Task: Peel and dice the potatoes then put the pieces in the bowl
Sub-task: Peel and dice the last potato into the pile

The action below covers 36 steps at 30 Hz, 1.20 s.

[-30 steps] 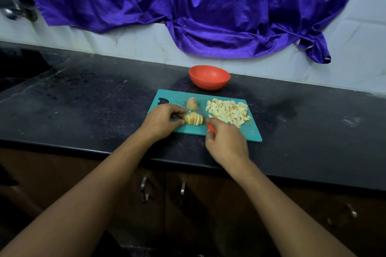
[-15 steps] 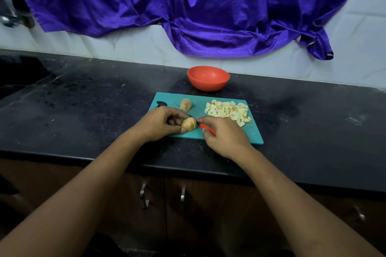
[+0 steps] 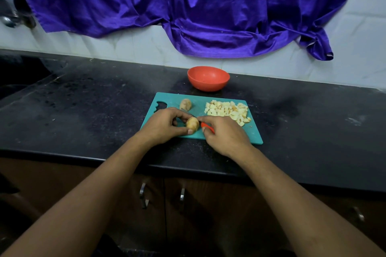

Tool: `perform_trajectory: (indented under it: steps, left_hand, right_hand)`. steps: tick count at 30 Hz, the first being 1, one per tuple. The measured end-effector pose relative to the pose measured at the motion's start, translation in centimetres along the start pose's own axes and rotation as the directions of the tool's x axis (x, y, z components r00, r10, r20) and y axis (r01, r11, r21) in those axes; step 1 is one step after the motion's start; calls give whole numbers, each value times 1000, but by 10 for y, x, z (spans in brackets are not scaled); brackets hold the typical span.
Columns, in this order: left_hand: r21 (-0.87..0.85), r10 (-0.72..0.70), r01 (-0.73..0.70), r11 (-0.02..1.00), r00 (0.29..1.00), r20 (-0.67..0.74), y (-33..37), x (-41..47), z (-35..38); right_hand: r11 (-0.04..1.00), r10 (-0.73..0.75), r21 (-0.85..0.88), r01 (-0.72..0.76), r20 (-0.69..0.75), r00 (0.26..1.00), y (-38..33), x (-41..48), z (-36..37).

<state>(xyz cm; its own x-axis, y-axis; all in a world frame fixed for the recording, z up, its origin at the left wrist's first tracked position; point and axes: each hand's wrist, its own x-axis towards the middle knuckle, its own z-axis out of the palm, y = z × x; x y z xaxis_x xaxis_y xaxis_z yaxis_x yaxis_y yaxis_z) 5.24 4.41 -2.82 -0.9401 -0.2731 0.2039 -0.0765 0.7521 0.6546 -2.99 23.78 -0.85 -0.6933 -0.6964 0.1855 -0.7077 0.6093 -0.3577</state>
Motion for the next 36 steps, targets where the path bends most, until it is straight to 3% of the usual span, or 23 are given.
perform_trajectory:
  steps: [4, 11, 17, 21, 24, 28, 36]
  left_hand:
    - [46, -20, 24, 999, 997, -80, -1, 3, 10]
    - [49, -22, 29, 998, 990, -140, -4, 2, 15]
    - [55, -46, 56, 997, 984, -172, -4, -1, 16]
    - [40, -66, 75, 996, 981, -182, -3, -1, 17]
    - [43, -70, 80, 996, 977, -202, -5, 1, 17]
    - [50, -75, 87, 995, 974, -213, -6, 2, 19]
    - [64, -76, 94, 994, 969, -236, -9, 4, 18]
  right_hand:
    - [994, 28, -108, -33, -47, 998, -11, -8, 2]
    - [955, -10, -296, 29, 66, 998, -24, -9, 4]
    - [960, -41, -271, 70, 111, 993, -17, -3, -5]
    - [992, 26, -123, -31, -44, 999, -15, -10, -11]
    - [989, 92, -103, -104, -109, 990, -20, -10, -14]
    - [965, 197, -168, -202, -50, 979, -26, 6, -14]
    - [981, 99, -177, -84, 80, 992, -38, 31, -6]
